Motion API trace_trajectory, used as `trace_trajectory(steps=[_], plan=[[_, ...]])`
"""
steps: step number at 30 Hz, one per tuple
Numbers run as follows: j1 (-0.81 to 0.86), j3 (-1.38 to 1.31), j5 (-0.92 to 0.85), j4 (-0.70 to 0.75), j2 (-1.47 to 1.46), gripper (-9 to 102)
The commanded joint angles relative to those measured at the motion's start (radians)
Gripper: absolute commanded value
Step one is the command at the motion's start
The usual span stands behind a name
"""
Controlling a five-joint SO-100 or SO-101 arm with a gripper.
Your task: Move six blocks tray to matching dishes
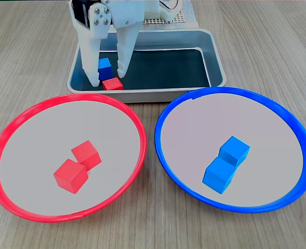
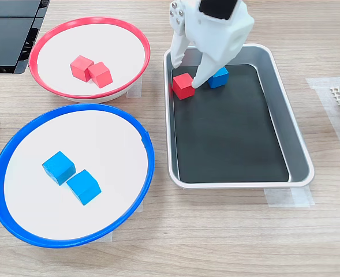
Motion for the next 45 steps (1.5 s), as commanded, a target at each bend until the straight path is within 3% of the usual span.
trace_trajectory(steps=[1, 8, 11, 13, 18, 21, 29, 33, 37, 39, 42, 44, 45], plan=[[0.006, -0.035, 0.009, 0.006, -0.018, 18], [0.009, -0.098, 0.012, 0.020, -0.094, 13], [0.012, -0.106, 0.005, 0.017, -0.101, 0], [0.006, -0.101, -0.003, 0.031, -0.081, 0], [-0.064, -0.155, -0.121, 0.264, 0.127, 0], [-0.072, -0.322, -0.161, 0.314, 0.160, 0], [-0.067, -0.785, -0.190, 0.092, -0.232, 0], [-0.071, -0.848, -0.256, 0.018, -0.391, 9], [-0.081, -0.825, -0.342, 0.023, -0.440, 20], [-0.084, -0.801, -0.374, 0.060, -0.416, 21], [-0.087, -0.696, -0.552, 0.153, -0.261, 0], [-0.078, -0.594, -0.729, 0.273, -0.137, 0], [-0.044, -0.472, -0.946, 0.397, -0.011, 0]])
